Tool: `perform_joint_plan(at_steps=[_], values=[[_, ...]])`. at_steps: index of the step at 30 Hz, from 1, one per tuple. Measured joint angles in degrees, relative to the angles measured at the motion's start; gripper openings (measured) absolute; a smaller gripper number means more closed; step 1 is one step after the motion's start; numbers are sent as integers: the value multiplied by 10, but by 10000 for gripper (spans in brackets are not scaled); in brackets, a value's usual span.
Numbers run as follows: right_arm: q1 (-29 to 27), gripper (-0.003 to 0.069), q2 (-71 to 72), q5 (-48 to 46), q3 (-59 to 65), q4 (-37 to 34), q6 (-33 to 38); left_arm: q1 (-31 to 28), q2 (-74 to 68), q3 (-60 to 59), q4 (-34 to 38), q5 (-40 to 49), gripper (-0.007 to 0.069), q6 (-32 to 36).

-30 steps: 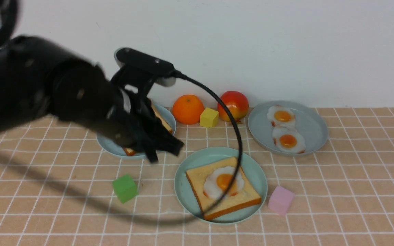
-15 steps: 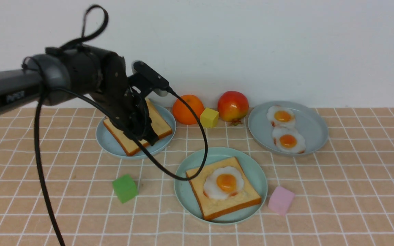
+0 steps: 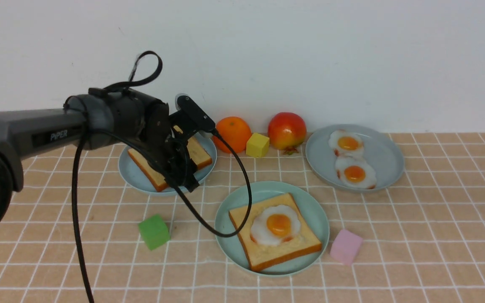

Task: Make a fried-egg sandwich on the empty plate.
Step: Use the left arm to grab a slice of bread

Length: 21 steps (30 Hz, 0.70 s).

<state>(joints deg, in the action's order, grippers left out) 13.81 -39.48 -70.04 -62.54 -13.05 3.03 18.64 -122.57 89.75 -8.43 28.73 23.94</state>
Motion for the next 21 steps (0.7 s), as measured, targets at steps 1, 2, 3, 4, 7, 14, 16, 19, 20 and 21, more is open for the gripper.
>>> perform_joint_plan(at_steps=[1,2,3,4,7,14,16,19,20,21], values=[[0,13,0,-1,0,0,0,0,-1,0,-2,-1,396,0],[0,13,0,-1,0,0,0,0,-1,0,-3,-1,391,0],[0,15,0,-4,0,0,0,0,-1,1,-4,-1,342,0],[0,16,0,-6,0,0,0,0,-1,1,-4,-1,304,0],[0,20,0,-15,0,0,0,0,-1,2,-4,5,187,0],[0,25,0,-23,0,-1,0,2,6,4,-8,16,71,0],[0,27,0,-23,0,-7,0,3,17,4,-8,25,71,0],[0,29,0,-23,0,-14,0,3,43,0,-5,34,69,0],[0,29,0,-23,0,-15,0,3,56,0,-3,38,69,0],[0,30,0,-23,0,-16,0,3,71,0,-1,41,69,0]])
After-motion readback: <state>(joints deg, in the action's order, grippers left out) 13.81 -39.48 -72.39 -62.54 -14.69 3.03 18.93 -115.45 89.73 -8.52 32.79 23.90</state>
